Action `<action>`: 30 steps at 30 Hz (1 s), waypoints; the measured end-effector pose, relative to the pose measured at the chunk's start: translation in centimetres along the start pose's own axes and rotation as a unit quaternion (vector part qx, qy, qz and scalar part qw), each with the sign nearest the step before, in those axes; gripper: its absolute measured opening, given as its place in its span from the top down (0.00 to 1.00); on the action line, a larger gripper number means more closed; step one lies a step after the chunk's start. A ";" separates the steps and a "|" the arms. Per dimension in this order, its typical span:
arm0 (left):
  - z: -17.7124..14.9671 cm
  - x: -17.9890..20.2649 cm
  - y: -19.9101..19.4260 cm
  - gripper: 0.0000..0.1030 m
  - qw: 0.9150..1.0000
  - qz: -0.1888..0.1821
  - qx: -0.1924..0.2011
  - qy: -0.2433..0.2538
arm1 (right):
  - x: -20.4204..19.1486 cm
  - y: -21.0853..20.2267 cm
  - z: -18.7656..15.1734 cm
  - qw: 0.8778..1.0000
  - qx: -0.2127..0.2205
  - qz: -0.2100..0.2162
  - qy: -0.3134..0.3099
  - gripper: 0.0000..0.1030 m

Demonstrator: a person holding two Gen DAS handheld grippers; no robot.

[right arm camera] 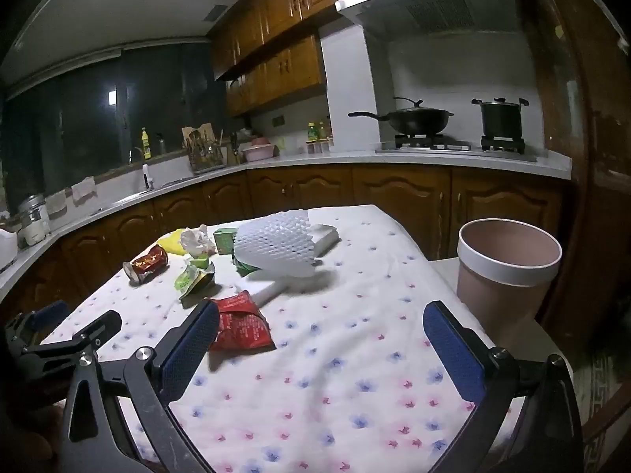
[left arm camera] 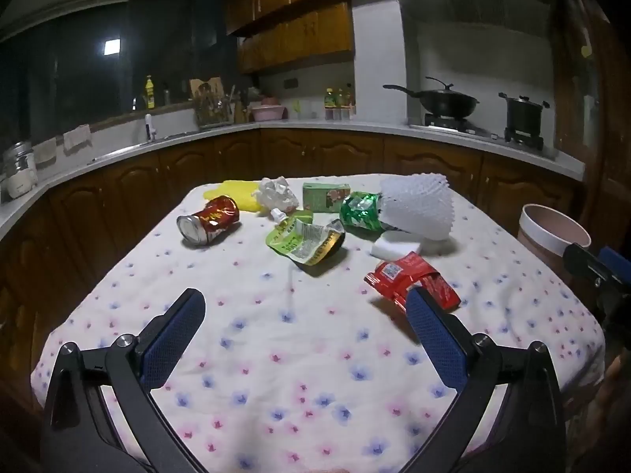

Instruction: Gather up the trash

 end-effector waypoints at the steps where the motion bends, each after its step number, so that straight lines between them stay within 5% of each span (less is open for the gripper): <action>1: 0.0 0.0 0.1 0.00 1.000 -0.001 -0.003 -0.001 | 0.0 0.0 0.0 1.000 -0.003 -0.001 -0.002 0.00; 2: 0.0 -0.1 -0.1 0.00 1.000 -0.005 0.022 -0.011 | -0.1 0.0 0.0 1.000 -0.002 -0.001 -0.002 0.00; 30: 0.1 -0.7 -0.8 0.00 1.000 -0.011 0.019 -0.017 | -0.4 0.3 0.1 1.000 0.000 0.002 -0.007 0.00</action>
Point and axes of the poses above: each gripper's, at about its wrist camera, not at the fingertips, and y roughly the way its jaws point, x to its right, z to its top, the point moved 1 cm from there along y, roughly the way its jaws point, and after that the axes turned 5 degrees about z, right-handed, at the moved point
